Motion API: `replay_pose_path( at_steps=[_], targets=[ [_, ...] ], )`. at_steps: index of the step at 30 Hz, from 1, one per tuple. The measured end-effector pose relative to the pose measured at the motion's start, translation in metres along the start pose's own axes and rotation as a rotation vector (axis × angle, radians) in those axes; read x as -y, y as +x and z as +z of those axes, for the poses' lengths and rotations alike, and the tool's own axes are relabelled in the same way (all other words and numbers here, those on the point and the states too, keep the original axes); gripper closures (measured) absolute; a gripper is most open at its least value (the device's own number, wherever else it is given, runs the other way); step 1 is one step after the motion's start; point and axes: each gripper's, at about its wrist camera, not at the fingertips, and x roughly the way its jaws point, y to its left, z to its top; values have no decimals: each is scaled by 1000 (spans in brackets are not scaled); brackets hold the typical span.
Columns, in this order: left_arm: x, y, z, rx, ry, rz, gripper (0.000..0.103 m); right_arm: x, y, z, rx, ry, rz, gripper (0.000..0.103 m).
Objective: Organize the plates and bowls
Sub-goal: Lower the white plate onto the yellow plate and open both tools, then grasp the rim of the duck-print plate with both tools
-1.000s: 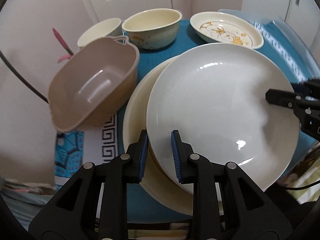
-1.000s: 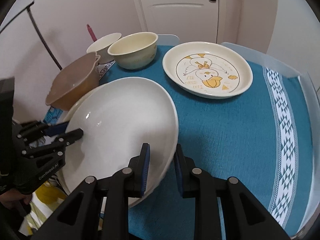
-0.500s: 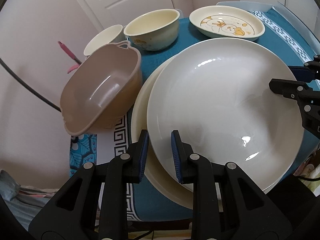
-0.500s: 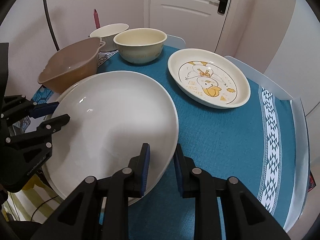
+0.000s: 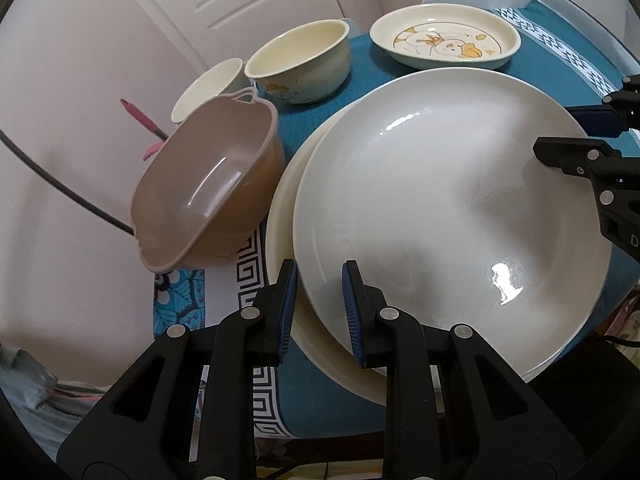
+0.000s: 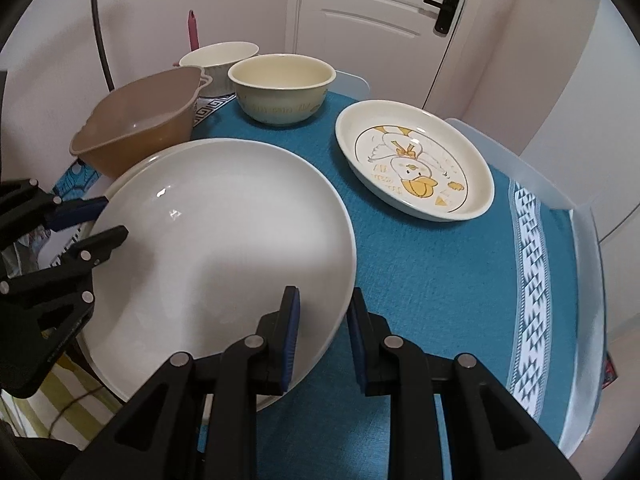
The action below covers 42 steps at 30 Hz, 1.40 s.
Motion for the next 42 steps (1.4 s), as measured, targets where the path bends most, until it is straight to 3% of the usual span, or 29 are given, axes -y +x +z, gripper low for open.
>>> replay_pose_path(
  at_steps=[15, 20, 26, 30, 31, 32, 33, 34, 36, 39, 42],
  targets=[
    [-2, -4, -3, 9, -6, 20, 82, -16, 5, 4, -21, -95, -96, 81],
    [-2, -3, -4, 11, -14, 12, 82, -14, 6, 6, -23, -86, -89, 81],
    [-16, -20, 4, 0, -74, -53, 82, -1, -6, 10, -16, -15, -28, 81],
    [-40, -57, 28, 65, -186, -133, 79, 27, -40, 23, 25, 72, 10, 81],
    [-45, -66, 35, 95, -213, -157, 76, 35, -46, 25, 33, 87, 19, 79],
    [-49, -73, 43, 122, -231, -175, 55, 45, -53, 29, 41, 111, 28, 59],
    [-51, -79, 49, 141, -244, -180, 12, 54, -58, 32, 46, 132, 37, 21],
    [-53, -85, 58, 164, -260, -177, 0, 65, -62, 35, 52, 160, 55, 4],
    [-56, -95, 74, 230, -282, -209, 0, 88, -73, 41, 92, 210, 100, 0],
    [-54, -88, 101, 203, -318, -285, 0, 118, -89, 53, 146, 207, 86, 0],
    [-52, -79, 120, 174, -399, -338, 0, 152, -91, 72, 132, 170, 62, 0]
  ],
)
